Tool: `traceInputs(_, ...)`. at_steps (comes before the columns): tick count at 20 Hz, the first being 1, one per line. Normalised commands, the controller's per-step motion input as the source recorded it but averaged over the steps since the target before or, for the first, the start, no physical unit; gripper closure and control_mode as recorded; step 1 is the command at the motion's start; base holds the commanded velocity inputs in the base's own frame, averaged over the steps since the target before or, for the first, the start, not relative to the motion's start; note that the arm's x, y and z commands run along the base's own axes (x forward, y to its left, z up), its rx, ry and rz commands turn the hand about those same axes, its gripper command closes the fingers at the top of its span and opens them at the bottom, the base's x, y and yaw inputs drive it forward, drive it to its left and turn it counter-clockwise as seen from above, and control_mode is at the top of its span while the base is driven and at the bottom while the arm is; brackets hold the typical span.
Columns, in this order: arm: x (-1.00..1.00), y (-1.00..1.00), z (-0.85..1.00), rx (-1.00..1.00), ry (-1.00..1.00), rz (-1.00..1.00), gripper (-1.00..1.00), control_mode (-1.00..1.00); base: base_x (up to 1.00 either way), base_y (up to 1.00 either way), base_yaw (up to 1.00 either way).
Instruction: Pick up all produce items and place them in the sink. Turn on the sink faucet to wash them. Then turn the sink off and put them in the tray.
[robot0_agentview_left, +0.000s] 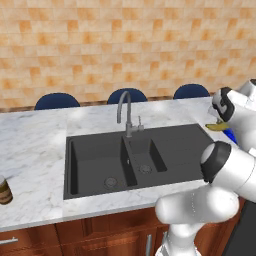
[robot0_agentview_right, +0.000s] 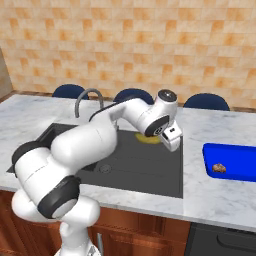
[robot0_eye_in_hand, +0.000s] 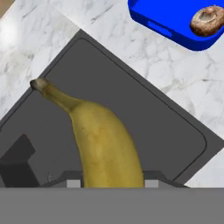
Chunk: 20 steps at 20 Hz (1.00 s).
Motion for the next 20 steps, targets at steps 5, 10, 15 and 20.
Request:
traceInputs(5, 0.12, -0.48, -0.06, 0.0, 0.0, -0.09, 1.0, -1.0, 0.0, 0.0, 0.0)
traceInputs(10, 0.22, -0.51, -0.02, -0.01, 0.0, -0.11, 1.0, -1.0, 0.0, 0.0, 0.0)
traceInputs(15, 0.27, -0.43, -0.06, -0.07, 0.01, -0.14, 1.0, -1.0, 0.0, 0.0, 0.0)
traceInputs(20, 0.09, -0.34, -0.15, -0.12, -0.03, -0.13, 1.0, -1.0, 0.0, 0.0, 0.0)
